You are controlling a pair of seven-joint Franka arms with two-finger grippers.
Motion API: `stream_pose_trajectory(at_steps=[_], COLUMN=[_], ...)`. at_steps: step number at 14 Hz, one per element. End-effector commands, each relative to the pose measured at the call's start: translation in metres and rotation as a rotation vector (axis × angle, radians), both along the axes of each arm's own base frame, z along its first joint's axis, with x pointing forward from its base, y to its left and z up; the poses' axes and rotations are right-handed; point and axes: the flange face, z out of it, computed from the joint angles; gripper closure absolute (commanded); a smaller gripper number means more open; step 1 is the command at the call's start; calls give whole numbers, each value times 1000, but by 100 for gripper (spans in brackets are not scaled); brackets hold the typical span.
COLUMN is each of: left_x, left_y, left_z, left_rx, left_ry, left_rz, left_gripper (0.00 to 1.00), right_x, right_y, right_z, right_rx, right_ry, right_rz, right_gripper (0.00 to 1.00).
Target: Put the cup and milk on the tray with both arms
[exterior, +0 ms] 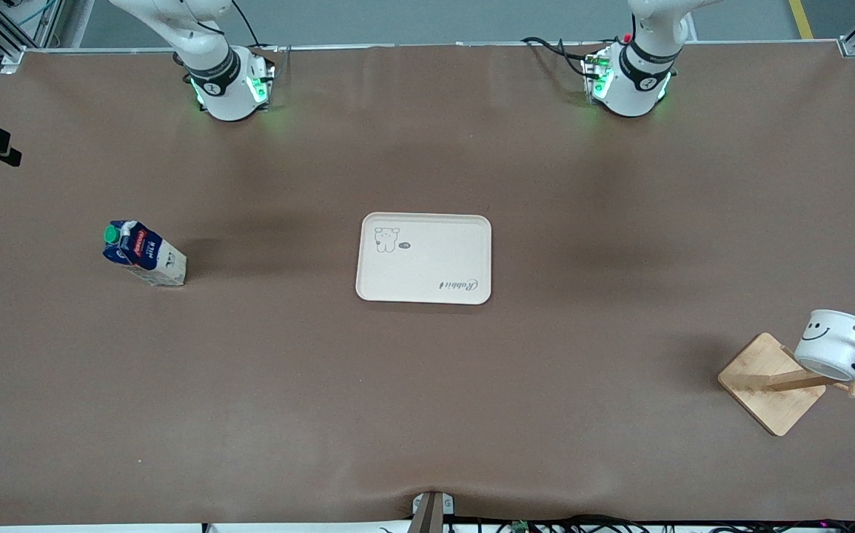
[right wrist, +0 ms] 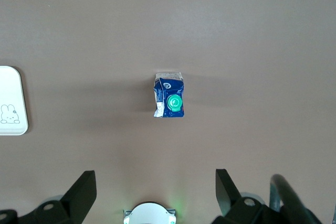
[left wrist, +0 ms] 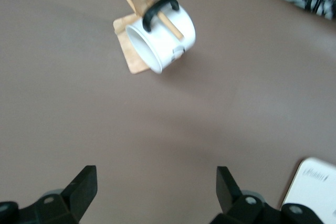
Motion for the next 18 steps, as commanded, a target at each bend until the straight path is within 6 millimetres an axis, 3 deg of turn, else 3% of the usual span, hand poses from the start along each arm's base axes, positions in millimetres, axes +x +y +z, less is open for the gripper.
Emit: stream_pose_trajectory(at_steps=[1, 6, 10, 11, 15, 18], left_x=[-5, 10, 17, 22, 38, 47], left_y=[16, 23, 15, 8, 9, 7], left_z=[-29, -97, -135, -141, -161, -174], left_rx=[-23, -45, -26, -24, -4, 3], left_ry=[-77, -217, -265, -276, -338, -370], left_rz=[65, 140, 146, 135, 129, 131], left_gripper=[0, 0, 4, 9, 20, 22], right_x=[-1, -1, -1, -1, -1, -1], right_y=[-2, -3, -3, -4, -4, -4], right_z=[2, 2, 2, 2, 1, 2], right_rx=[15, 15, 17, 17, 17, 17], right_ry=[1, 1, 4, 4, 5, 4], right_rz=[-8, -10, -10, -11, -11, -11], right_gripper=[0, 0, 0, 0, 0, 0])
